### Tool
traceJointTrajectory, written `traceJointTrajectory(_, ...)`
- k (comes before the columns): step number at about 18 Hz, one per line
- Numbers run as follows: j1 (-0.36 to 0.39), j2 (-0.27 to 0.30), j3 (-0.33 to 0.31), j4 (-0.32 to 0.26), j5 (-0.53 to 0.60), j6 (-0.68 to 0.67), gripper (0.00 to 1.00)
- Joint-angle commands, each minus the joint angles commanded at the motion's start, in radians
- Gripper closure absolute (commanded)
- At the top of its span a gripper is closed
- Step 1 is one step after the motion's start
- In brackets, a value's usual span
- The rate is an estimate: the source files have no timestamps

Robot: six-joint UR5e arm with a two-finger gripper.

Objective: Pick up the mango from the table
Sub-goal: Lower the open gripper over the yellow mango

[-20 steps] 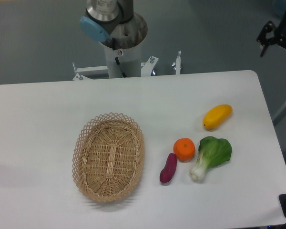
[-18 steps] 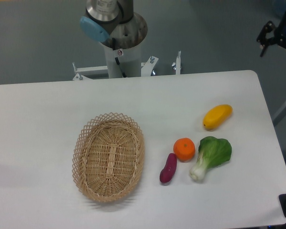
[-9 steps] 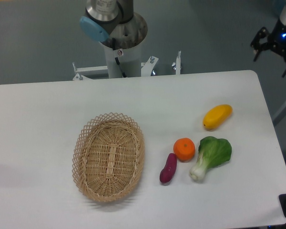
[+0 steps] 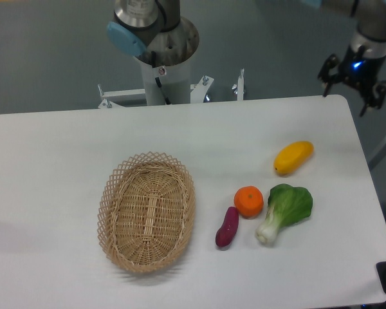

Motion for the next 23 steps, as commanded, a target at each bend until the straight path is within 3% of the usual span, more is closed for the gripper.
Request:
traceJointTrajectory(6,-0.021,-0.055,-0.063,0.062,0.017,0.018,0.0)
traceJointTrajectory(15,-0.061,-0.12,-0.101,0.164,0.057,0.064,0.0)
traceJointTrajectory(23,-0.069,-0.149,-0.12,0.186,0.058,0.06,0.0)
